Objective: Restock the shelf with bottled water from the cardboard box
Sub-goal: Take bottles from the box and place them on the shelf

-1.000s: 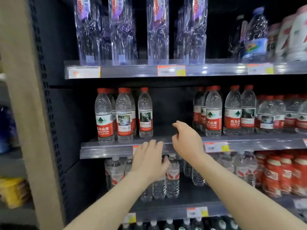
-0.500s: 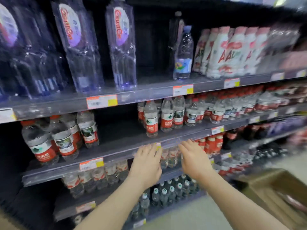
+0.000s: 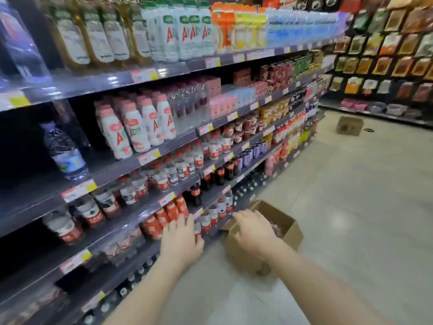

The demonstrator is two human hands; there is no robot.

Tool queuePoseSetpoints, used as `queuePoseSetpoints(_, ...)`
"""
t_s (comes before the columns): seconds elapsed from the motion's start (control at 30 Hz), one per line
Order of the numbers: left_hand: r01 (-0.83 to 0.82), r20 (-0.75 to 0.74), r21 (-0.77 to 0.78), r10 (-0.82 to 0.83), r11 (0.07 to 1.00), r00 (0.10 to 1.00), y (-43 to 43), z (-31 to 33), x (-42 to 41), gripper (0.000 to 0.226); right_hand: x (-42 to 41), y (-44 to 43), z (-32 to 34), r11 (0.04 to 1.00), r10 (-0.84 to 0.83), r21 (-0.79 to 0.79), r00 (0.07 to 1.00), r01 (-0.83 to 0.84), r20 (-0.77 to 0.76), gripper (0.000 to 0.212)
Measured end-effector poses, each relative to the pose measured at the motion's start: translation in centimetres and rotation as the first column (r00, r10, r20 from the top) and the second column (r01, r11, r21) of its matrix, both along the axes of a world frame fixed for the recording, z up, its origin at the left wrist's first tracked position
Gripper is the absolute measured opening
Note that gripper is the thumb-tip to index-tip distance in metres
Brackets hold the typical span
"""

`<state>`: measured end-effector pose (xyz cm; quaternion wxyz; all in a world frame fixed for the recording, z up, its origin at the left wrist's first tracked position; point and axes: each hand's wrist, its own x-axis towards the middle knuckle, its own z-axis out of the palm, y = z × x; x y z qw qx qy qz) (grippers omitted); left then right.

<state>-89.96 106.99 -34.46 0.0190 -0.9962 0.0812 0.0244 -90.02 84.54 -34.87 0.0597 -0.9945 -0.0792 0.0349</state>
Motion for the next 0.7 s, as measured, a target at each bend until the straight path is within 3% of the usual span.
queuePoseSetpoints(0.23, -0.042, -0.149, -0.055, 0.033, 0.998, 0.988, -20.0, -2.5, 4.3, 0.075, 4.7, -19.8, -1.8, 1.000, -0.002, 0.020, 0.988, 0.005, -0.154, 0.067)
queuePoseSetpoints(0.33, -0.064, -0.224, -0.074, 0.046, 0.995, 0.974, -26.6, -3.3, 6.2, 0.078, 6.7, -26.1, -2.7, 1.000, -0.007, 0.023, 0.982, 0.011, -0.189, 0.062)
queuePoseSetpoints(0.43, -0.077, -0.271, -0.104, 0.046, 0.992, 0.961, -31.6, -4.1, 9.0, 0.075, 9.2, -31.1, -4.0, 0.996, -0.039, 0.071, 0.973, 0.056, -0.226, 0.050)
queuePoseSetpoints(0.7, -0.104, -0.340, -0.078, 0.072, 0.991, 0.938, -39.3, -10.8, 22.5, 0.063, 21.8, -39.8, -10.2, 0.983, -0.119, 0.094, 0.941, 0.156, -0.316, 0.051)
